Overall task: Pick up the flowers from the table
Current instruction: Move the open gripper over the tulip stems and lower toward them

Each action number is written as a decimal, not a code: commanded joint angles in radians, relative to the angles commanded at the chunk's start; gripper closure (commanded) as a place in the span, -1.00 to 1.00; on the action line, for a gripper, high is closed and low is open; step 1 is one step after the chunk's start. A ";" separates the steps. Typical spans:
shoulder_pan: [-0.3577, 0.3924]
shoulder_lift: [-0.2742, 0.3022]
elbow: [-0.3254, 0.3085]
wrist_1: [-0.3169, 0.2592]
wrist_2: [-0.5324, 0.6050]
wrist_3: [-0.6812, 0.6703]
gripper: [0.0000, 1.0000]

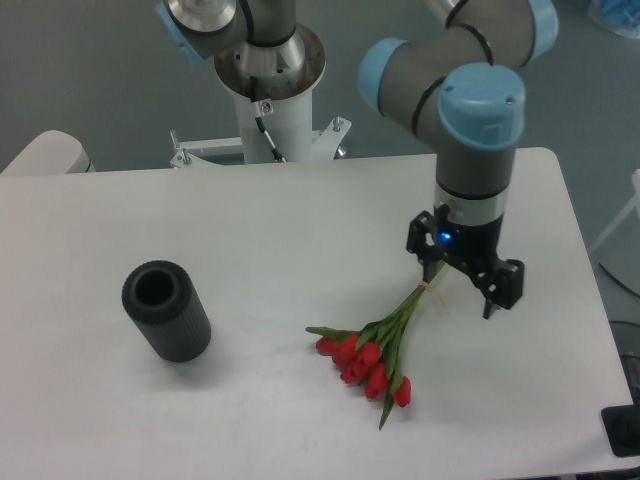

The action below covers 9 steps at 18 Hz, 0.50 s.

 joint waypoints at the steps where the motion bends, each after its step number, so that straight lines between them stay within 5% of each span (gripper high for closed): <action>1: -0.003 0.005 -0.021 0.000 -0.009 -0.017 -1.00; 9: -0.051 -0.014 -0.118 0.011 0.000 -0.222 -1.00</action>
